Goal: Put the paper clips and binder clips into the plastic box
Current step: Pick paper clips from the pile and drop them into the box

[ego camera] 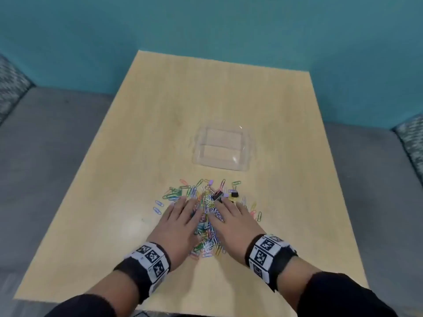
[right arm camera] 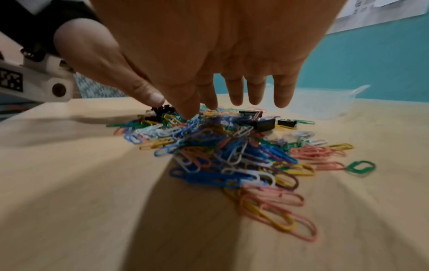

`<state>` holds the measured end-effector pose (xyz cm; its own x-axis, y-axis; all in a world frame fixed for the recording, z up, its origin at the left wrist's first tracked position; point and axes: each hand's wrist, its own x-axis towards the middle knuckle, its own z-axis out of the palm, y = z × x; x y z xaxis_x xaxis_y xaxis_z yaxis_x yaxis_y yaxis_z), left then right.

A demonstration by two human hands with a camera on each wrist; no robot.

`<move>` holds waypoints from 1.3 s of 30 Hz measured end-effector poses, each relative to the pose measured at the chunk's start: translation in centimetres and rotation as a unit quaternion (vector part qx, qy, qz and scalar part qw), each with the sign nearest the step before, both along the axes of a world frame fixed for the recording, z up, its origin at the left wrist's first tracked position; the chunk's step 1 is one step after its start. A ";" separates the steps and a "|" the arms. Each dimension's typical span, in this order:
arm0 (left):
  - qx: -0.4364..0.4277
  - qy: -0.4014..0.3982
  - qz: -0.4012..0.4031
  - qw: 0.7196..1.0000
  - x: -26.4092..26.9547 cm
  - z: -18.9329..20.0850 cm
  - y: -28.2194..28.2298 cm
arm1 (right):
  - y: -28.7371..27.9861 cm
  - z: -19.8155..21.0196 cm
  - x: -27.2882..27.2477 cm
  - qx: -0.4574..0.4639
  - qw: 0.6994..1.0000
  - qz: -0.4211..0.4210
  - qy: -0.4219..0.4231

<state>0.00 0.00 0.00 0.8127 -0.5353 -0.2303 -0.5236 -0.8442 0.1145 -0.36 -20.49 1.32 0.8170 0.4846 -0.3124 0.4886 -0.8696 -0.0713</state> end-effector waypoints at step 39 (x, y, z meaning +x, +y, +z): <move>-0.023 0.054 -0.117 0.991 -5.6 -0.1 -4.0 | -3.7 -1.4 -7.7 0.099 0.987 -0.121 0.036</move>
